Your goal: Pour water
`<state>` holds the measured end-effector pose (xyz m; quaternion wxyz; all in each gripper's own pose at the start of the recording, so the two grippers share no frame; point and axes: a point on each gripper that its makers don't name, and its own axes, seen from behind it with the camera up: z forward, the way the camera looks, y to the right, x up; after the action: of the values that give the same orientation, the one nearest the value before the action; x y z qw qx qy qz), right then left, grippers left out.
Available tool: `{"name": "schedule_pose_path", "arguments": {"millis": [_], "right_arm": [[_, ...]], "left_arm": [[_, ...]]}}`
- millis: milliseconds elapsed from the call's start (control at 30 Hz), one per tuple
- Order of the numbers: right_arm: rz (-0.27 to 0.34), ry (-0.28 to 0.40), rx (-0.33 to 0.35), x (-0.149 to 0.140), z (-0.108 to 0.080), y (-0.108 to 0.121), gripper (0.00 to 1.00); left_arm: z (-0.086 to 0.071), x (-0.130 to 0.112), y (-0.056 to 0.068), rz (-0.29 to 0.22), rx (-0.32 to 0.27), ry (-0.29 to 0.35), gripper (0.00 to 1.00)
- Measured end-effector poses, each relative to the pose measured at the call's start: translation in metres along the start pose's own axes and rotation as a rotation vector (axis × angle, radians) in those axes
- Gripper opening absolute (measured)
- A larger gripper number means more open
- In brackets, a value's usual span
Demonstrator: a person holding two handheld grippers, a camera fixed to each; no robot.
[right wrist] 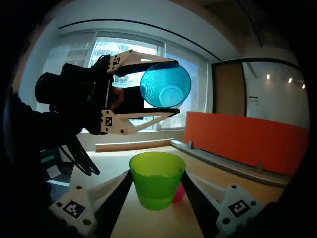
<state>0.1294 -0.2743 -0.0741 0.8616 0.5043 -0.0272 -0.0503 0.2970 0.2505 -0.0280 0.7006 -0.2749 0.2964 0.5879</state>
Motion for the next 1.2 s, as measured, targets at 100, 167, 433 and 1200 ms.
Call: {"name": "schedule_pose_path", "arguments": {"millis": [100, 167, 433, 1200], "right_arm": [[0.001, 0.000, -0.003, 0.000, 0.000, 0.001, 0.89], [0.002, 0.000, -0.004, 0.000, 0.000, 0.001, 0.89], [0.004, 0.008, -0.008, 0.003, 0.000, 0.001, 0.89], [0.008, 0.043, -0.028, 0.014, -0.009, 0.007, 0.89]], "left_arm": [[0.000, -0.004, 0.004, -0.072, -0.003, -0.008, 0.88], [-0.001, -0.006, 0.006, -0.129, -0.005, -0.014, 0.88], [0.002, -0.023, 0.014, -0.332, -0.018, -0.055, 0.88], [0.003, -0.048, 0.018, -0.934, -0.001, -0.108, 0.88]]}}
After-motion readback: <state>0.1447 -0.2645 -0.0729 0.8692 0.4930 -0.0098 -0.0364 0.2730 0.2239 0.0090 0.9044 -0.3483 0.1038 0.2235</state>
